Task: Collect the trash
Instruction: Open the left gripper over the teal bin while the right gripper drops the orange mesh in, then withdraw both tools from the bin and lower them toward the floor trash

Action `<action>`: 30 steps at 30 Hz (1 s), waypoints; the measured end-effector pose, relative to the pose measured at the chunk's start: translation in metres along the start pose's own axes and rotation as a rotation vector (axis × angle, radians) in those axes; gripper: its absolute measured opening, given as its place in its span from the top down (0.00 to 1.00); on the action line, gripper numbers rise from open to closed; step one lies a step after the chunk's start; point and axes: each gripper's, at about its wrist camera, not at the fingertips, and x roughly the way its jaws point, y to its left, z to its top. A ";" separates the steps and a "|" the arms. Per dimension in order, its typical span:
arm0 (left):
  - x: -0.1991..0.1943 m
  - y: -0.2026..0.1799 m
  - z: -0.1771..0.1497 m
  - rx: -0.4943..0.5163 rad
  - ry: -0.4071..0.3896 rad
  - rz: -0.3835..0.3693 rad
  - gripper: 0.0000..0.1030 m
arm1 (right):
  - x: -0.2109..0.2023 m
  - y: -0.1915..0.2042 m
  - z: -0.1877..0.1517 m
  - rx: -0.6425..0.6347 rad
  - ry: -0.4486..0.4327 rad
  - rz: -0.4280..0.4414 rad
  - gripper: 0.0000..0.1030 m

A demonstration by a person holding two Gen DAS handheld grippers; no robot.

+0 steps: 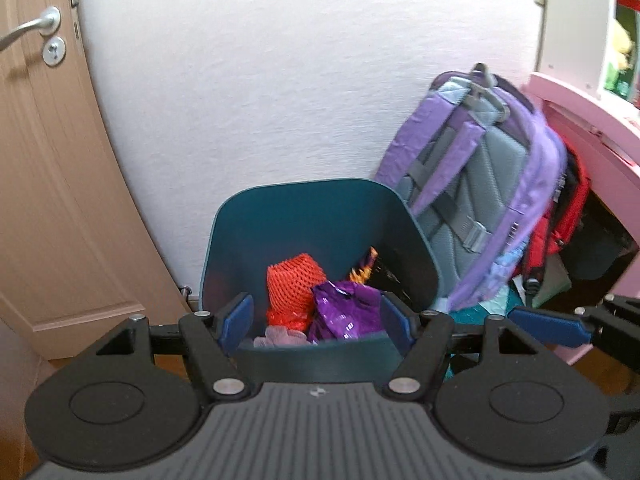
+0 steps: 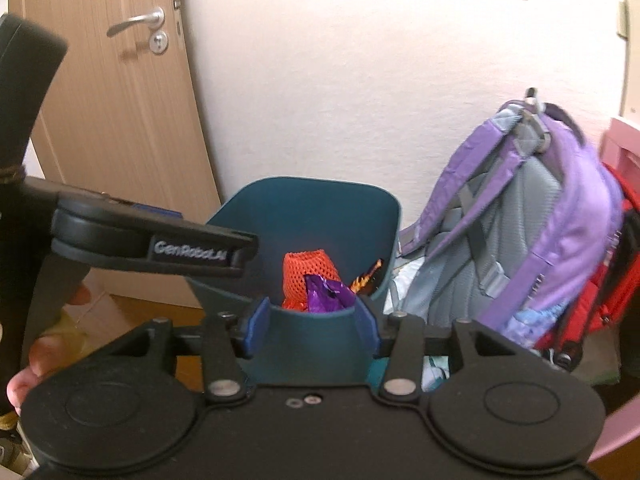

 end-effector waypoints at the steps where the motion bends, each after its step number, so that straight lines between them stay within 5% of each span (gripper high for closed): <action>1: -0.009 -0.004 -0.005 0.009 -0.006 -0.003 0.33 | -0.006 -0.001 -0.002 0.004 -0.004 -0.001 0.53; 11: -0.066 -0.028 -0.064 0.053 -0.022 -0.058 0.33 | -0.067 -0.002 -0.055 0.053 -0.024 0.007 0.46; 16: -0.073 -0.039 -0.107 0.081 -0.008 -0.088 0.24 | -0.076 -0.009 -0.090 0.062 0.008 -0.006 0.42; 25: -0.039 -0.056 -0.182 0.119 0.104 -0.117 0.23 | -0.058 -0.035 -0.187 0.140 0.143 -0.062 0.38; 30: -0.011 -0.065 -0.218 0.145 0.164 -0.134 0.20 | -0.032 -0.048 -0.234 0.201 0.223 -0.073 0.28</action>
